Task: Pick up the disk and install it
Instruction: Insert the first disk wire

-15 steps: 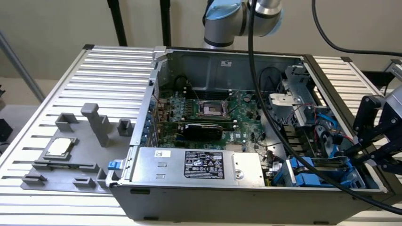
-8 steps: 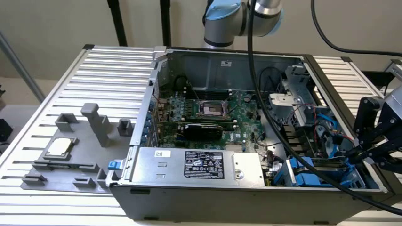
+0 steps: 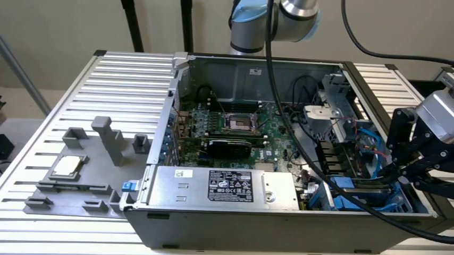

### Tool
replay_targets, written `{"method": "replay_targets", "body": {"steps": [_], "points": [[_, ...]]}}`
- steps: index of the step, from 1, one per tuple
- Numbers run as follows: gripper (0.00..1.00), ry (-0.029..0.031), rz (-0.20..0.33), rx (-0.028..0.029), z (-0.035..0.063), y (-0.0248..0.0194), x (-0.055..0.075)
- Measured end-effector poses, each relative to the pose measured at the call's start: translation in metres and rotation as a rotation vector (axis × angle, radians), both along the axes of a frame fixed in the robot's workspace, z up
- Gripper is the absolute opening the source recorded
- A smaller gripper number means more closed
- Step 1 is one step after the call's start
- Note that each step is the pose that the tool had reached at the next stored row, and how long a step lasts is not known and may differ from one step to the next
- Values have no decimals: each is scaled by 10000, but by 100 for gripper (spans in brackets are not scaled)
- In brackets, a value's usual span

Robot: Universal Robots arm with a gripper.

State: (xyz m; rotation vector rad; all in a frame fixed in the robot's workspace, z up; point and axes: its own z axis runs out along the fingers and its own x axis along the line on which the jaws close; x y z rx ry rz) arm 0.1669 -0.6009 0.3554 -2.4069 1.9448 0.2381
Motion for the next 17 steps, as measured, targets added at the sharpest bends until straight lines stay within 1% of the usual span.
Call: {"method": "replay_targets", "body": {"steps": [3,5,9,12,17], "points": [[16,13,-10,-27,-11,37,-40],[16,24,-61,-47,-33,49,-43],[16,39,-421,-77,-78,51,-45],[16,40,-768,-84,-93,51,-45],[16,42,-1089,-84,-102,53,-47]]}}
